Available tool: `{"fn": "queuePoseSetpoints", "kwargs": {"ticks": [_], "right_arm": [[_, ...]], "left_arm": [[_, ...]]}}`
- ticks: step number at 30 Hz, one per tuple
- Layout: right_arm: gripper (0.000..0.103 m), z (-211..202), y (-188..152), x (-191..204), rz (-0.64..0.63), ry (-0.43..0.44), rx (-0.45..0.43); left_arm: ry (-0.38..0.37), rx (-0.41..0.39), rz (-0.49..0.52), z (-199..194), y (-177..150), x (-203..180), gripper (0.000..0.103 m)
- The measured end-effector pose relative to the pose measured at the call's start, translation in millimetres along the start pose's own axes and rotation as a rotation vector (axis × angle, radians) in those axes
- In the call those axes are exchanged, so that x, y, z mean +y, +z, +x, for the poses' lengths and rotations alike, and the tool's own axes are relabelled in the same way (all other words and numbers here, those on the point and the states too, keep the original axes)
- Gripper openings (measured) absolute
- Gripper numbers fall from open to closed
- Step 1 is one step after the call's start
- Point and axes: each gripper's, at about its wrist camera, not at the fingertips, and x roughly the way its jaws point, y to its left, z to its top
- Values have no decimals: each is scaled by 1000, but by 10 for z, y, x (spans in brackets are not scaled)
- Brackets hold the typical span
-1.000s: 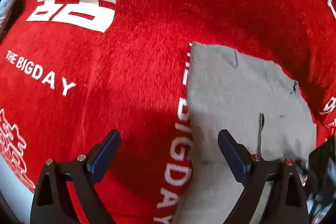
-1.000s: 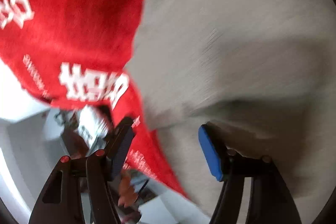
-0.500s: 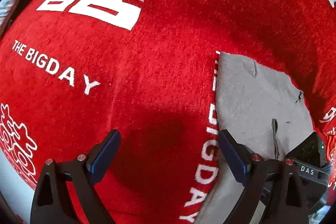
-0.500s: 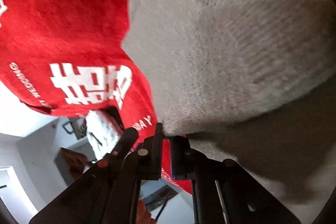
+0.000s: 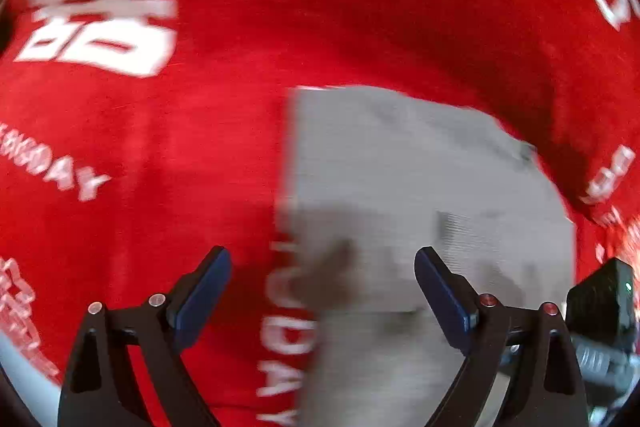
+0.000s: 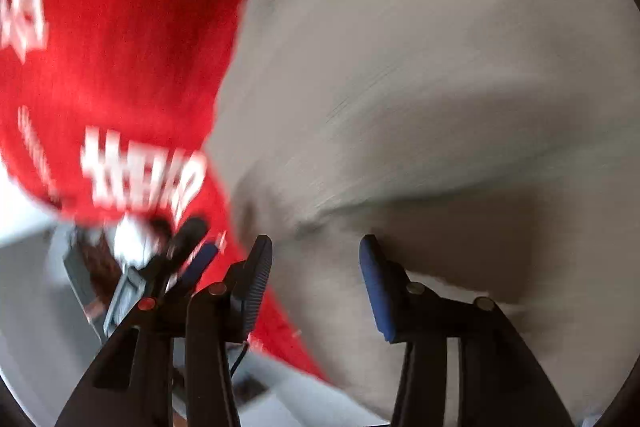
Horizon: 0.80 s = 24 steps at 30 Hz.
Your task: Fold small clothes
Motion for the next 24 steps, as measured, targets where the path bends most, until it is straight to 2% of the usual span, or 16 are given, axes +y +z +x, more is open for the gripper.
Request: {"fn": "queuePoseSetpoints", "kwargs": {"ticks": [2,4,5,7,10,14,16,19,21,22,23,24], "right_arm": [[50,-302,133,-256,47,-18,-52],[50,-544,214,-342,38,-39,-88],[50,-703,269,-371,11,-68,-115],[50,-995,400,-379,-56,-139,-182],[50,-1444,721,-464,-134,-275,-314],[50,-1715,1199,-722,-148,-393,-387],[50,-1733,1419,-909,-108,-396,-381],[50,-1674,1698,-1166,-41,-334,-336],[50,-1700,1764,-1168,-69,-304,-346],[38,-1705,1791,-1168,-87,-294,-317],[7,-1667,1823,-1129,-117,-278,-263],[8,-1645,1823,-1062,-169,-301,-232]], "left_arm": [[-48,28,41,114,-1,-239,79],[-78,85,71,297,-10,-475,76],[-80,106,81,387,-19,-568,73],[-55,134,103,511,-42,-696,62],[26,113,143,540,-73,-805,62],[91,100,176,561,-138,-863,62],[111,92,189,582,-166,-915,62],[134,83,191,595,-188,-958,62],[142,78,182,597,-202,-972,62],[145,76,175,597,-211,-985,62],[150,74,168,597,-219,-1004,62],[156,72,163,597,-221,-1011,62]]}}
